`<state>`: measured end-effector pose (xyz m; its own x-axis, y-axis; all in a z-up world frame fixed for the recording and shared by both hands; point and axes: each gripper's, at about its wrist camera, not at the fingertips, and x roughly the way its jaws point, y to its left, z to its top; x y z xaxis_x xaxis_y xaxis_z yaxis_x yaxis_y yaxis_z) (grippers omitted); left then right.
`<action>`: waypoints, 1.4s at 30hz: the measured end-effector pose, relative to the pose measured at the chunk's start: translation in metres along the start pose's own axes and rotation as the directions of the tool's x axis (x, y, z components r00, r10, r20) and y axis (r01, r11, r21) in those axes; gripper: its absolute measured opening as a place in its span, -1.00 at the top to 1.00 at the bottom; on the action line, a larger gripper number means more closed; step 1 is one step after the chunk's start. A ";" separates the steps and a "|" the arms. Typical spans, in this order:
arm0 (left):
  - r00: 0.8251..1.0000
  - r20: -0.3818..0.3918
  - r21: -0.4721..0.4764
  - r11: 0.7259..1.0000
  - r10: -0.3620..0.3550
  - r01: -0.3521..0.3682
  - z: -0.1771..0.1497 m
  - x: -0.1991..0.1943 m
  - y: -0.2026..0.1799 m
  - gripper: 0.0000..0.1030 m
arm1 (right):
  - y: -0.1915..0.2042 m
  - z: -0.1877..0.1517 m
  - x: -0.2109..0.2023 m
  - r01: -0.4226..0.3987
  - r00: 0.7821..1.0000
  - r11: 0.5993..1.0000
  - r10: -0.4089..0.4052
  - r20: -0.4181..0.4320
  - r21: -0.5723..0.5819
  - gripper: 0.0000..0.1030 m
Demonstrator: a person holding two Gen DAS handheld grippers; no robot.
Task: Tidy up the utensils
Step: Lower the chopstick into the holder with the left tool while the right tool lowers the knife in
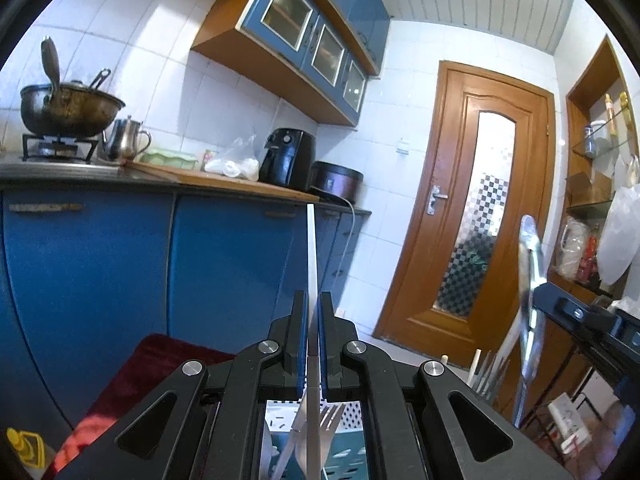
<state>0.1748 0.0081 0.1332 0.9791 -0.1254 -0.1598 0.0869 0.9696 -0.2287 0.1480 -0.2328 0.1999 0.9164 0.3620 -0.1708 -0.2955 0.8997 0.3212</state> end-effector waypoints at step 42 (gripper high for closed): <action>0.994 -0.104 0.131 0.990 -0.036 0.049 -0.019 -0.010 -0.013 0.33 | 0.012 -0.045 -0.002 0.036 0.999 0.993 -0.038 -0.015 -0.113 0.76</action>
<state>0.1605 -0.0069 0.1199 0.9509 -0.1812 -0.2508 0.1584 0.9814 -0.1085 0.1304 -0.2116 0.1627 0.9228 0.3312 -0.1968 -0.2910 0.9339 0.2076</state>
